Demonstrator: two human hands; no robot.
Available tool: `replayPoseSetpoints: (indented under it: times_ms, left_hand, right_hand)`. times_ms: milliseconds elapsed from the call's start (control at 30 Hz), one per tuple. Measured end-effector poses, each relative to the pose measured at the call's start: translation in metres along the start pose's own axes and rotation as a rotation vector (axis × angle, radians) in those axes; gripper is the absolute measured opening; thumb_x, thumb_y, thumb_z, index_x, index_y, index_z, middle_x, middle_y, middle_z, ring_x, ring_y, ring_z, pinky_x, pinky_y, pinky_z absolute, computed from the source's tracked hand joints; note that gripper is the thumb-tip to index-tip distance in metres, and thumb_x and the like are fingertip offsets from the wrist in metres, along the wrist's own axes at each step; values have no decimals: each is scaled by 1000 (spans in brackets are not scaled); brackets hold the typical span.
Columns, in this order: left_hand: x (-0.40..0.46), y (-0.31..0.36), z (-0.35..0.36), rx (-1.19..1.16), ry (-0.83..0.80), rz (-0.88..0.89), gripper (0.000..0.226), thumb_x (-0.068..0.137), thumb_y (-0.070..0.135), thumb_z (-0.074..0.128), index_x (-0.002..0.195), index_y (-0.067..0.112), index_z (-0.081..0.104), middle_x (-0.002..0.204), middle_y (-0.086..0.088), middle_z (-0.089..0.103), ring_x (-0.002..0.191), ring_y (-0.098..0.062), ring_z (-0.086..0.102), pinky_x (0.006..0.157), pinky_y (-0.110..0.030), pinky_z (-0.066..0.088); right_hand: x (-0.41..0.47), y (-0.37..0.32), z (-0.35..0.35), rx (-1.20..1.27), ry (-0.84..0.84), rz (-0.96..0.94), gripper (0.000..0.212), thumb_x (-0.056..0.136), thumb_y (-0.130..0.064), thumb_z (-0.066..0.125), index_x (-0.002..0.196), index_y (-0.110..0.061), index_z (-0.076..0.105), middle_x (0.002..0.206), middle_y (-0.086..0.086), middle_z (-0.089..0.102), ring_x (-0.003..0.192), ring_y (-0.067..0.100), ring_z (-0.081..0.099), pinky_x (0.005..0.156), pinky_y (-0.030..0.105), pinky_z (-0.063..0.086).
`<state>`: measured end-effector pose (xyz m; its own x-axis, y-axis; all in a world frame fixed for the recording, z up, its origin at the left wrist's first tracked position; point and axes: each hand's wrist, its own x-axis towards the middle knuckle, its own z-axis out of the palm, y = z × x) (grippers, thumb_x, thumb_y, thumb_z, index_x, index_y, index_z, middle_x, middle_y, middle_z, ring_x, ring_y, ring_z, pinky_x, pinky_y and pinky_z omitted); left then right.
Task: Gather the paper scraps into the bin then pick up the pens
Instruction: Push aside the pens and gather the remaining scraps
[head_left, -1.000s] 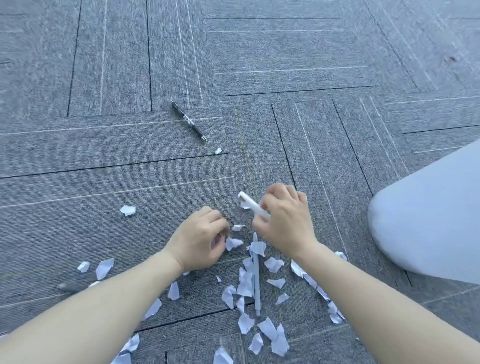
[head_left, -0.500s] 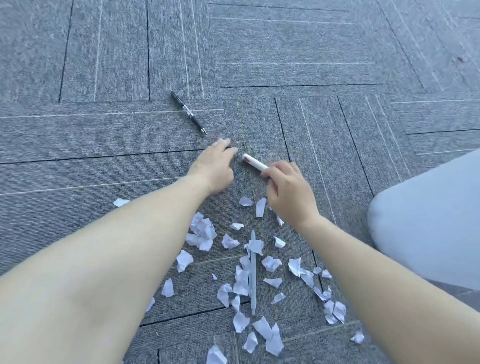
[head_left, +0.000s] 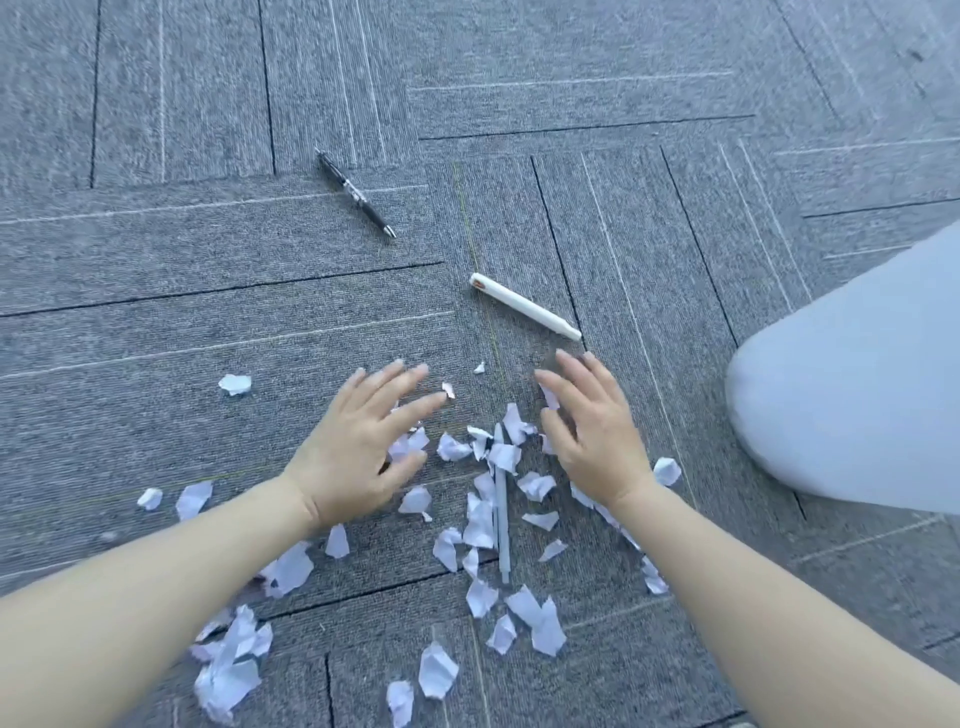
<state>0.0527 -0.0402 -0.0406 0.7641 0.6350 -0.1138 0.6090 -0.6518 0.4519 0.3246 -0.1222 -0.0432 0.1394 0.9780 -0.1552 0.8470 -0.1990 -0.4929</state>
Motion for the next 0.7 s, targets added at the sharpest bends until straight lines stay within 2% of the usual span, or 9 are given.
replayPoseSetpoints:
  times_ms: [67,133,200,267,367,467,600,667,700]
  left_hand:
    - [-5,-2,4,80,-122,-55,70,87,63,28,148,38,5,158,7,-4,144,-11,-14,118,-42,-5]
    - [-10,5,8,76,-190,-10,79,85,69,29,148,36,-4,158,11,-9,142,-6,-20,118,-40,-8]
    - [-17,15,12,18,-218,65,84,84,69,33,149,31,-2,158,12,-5,142,-2,-16,118,-32,-8]
    - [-26,23,16,-9,-202,110,87,82,69,38,150,27,1,158,9,0,143,-3,-11,117,-25,-8]
    - [-32,29,22,6,-148,72,96,78,71,43,150,22,2,159,4,-2,144,-8,-11,115,-22,-10]
    - [-25,39,28,37,-156,47,106,75,78,39,149,22,-11,158,1,-14,143,-11,-19,117,-28,-9]
    - [3,49,36,103,-187,219,101,79,70,40,148,20,-15,157,-1,-20,142,-13,-22,118,-34,-6]
    - [20,51,37,140,-202,285,97,80,63,39,148,18,-13,158,-3,-13,144,-15,-16,119,-36,0]
    - [25,51,37,142,-193,289,94,81,59,40,149,15,-8,159,-4,-2,146,-17,-7,119,-37,6]
  right_hand:
    - [-20,-1,7,31,-104,-81,48,96,-39,38,141,-28,47,158,-9,27,149,11,6,121,40,11]
    - [-41,-5,11,105,-124,-151,44,95,-34,41,136,-23,52,153,-9,36,147,9,15,120,40,19]
    - [-58,-9,8,169,-88,-153,37,93,-26,49,129,-20,56,146,-8,46,142,9,30,116,43,30]
    - [-68,-9,5,119,0,-127,40,89,-29,52,129,-21,55,145,-6,47,139,14,35,113,47,31]
    - [-79,-1,4,-120,68,58,58,86,-51,48,140,-32,43,157,-4,29,147,20,17,118,51,12]
    - [-89,8,13,-136,45,204,68,85,-66,41,146,-38,32,161,-3,16,150,23,3,119,51,3]
    - [-89,-4,28,38,100,63,65,88,-50,49,146,-23,39,158,1,27,149,23,10,118,51,16]
    - [-85,-14,35,74,89,-38,66,87,-42,55,147,-18,38,157,3,29,148,22,15,118,48,20]
    - [-84,-17,37,71,73,-74,68,87,-40,57,147,-16,37,157,4,29,148,22,17,118,46,20]
